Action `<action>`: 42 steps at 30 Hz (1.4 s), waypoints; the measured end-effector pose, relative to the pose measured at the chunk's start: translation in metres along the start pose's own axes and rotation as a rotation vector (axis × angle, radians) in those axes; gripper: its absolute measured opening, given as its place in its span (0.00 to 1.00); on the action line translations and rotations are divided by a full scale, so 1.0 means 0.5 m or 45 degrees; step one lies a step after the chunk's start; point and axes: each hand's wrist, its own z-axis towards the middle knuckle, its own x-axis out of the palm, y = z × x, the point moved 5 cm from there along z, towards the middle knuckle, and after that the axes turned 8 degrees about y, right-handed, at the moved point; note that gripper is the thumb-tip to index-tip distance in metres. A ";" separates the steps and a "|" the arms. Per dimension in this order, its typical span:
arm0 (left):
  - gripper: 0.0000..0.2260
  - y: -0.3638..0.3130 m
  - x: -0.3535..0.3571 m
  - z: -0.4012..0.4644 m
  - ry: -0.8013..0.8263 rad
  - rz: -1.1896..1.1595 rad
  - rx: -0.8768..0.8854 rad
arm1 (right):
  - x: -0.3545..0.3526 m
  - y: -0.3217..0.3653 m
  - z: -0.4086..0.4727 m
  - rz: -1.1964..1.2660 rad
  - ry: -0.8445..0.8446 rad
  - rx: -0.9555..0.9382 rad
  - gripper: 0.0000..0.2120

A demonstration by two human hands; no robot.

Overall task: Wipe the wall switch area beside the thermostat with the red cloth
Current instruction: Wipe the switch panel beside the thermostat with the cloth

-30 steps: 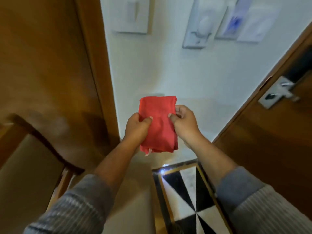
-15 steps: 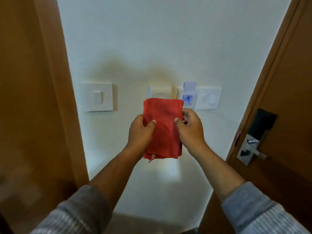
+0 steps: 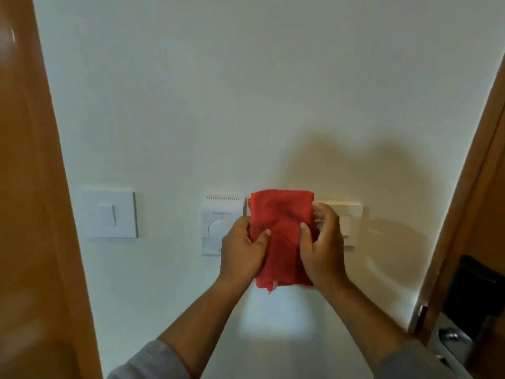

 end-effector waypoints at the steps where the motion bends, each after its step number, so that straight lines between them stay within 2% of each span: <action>1: 0.06 0.003 0.014 0.009 -0.008 0.057 0.027 | 0.005 -0.015 0.008 -0.104 -0.014 -0.139 0.16; 3: 0.07 0.013 0.034 0.014 -0.007 0.192 0.053 | 0.022 -0.038 0.010 -0.437 -0.057 -0.324 0.11; 5: 0.11 0.023 0.041 0.012 -0.009 0.291 0.045 | 0.042 -0.053 0.001 -0.751 -0.153 -0.378 0.11; 7: 0.11 0.023 0.044 0.012 0.011 0.392 0.044 | 0.071 -0.049 -0.013 -0.853 -0.139 -0.433 0.16; 10: 0.10 0.006 0.028 0.009 0.173 0.662 0.048 | 0.124 -0.041 -0.031 -0.949 0.068 -0.402 0.31; 12: 0.11 -0.021 -0.008 0.003 0.210 0.940 0.073 | 0.137 -0.047 -0.035 -0.983 0.095 -0.378 0.34; 15: 0.13 -0.104 -0.098 0.011 -0.108 1.156 0.215 | 0.146 -0.051 -0.028 -0.987 0.083 -0.539 0.33; 18: 0.12 -0.211 -0.159 0.055 -0.376 1.093 0.612 | 0.151 -0.039 0.000 -1.008 0.133 -0.803 0.36; 21: 0.22 -0.270 -0.182 0.123 -0.516 1.352 1.027 | 0.158 -0.037 0.025 -1.021 0.169 -0.941 0.36; 23: 0.32 -0.284 -0.191 0.183 -0.549 1.610 1.111 | 0.167 -0.043 0.029 -1.056 0.160 -1.006 0.38; 25: 0.37 -0.291 -0.190 0.236 -0.519 1.784 1.143 | 0.170 -0.050 0.029 -1.111 0.223 -1.215 0.36; 27: 0.39 -0.291 -0.185 0.267 -0.492 1.840 1.178 | 0.166 -0.059 0.031 -1.133 0.395 -1.502 0.31; 29: 0.39 -0.281 -0.178 0.282 -0.511 1.813 1.225 | 0.153 -0.066 0.042 -1.147 0.580 -1.671 0.29; 31: 0.39 -0.272 -0.178 0.289 -0.579 1.783 1.278 | 0.142 -0.065 0.055 -1.123 0.629 -1.678 0.29; 32: 0.39 -0.272 -0.179 0.292 -0.608 1.780 1.296 | 0.139 -0.061 0.059 -1.083 0.580 -1.621 0.30; 36: 0.40 -0.267 -0.177 0.297 -0.637 1.756 1.320 | 0.141 -0.048 0.049 -0.950 0.212 -1.141 0.38; 38: 0.40 -0.265 -0.177 0.299 -0.629 1.768 1.318 | 0.153 -0.047 0.037 -0.969 0.166 -1.040 0.38; 40: 0.40 -0.265 -0.178 0.301 -0.630 1.775 1.320 | 0.156 -0.053 0.030 -1.015 0.234 -1.196 0.35; 42: 0.40 -0.265 -0.179 0.301 -0.629 1.770 1.311 | 0.150 -0.068 0.028 -1.088 0.422 -1.444 0.33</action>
